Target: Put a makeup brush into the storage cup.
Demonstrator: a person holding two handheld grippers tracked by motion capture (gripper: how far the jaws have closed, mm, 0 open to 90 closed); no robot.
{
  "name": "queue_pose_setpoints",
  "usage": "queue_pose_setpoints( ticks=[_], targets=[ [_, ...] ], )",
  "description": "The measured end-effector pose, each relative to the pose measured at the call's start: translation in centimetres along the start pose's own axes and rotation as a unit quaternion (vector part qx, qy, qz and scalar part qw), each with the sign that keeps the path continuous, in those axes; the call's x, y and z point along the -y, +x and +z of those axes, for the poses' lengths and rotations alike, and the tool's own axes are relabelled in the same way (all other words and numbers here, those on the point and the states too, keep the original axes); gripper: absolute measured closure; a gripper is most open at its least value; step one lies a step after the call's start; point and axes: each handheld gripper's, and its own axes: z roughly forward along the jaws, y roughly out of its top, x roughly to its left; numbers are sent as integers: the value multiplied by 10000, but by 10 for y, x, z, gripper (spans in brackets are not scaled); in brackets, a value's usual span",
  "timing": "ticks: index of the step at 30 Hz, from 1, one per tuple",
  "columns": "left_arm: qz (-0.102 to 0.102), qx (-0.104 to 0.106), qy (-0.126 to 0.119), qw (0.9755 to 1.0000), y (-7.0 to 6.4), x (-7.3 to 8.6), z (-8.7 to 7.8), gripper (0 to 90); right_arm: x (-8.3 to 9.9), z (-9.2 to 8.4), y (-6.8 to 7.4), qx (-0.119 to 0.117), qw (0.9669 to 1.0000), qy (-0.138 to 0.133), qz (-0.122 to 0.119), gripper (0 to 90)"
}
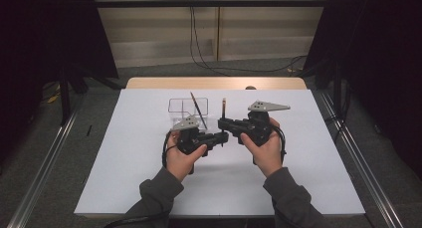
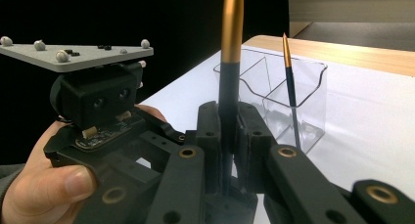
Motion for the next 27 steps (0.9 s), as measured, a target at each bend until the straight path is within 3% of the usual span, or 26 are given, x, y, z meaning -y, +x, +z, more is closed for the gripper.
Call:
queue_pose_setpoints(
  ticks=[21, 27],
  targets=[
    [-16, -47, -36, 10000, 4, -2, -5, 847, 2, 3, 1, -21, 9999, 115, -11, 843],
    [-32, 41, 50, 10000, 6, -1, -6, 810, 2, 2, 0, 134, 9998, 138, -90, 843]
  ],
)
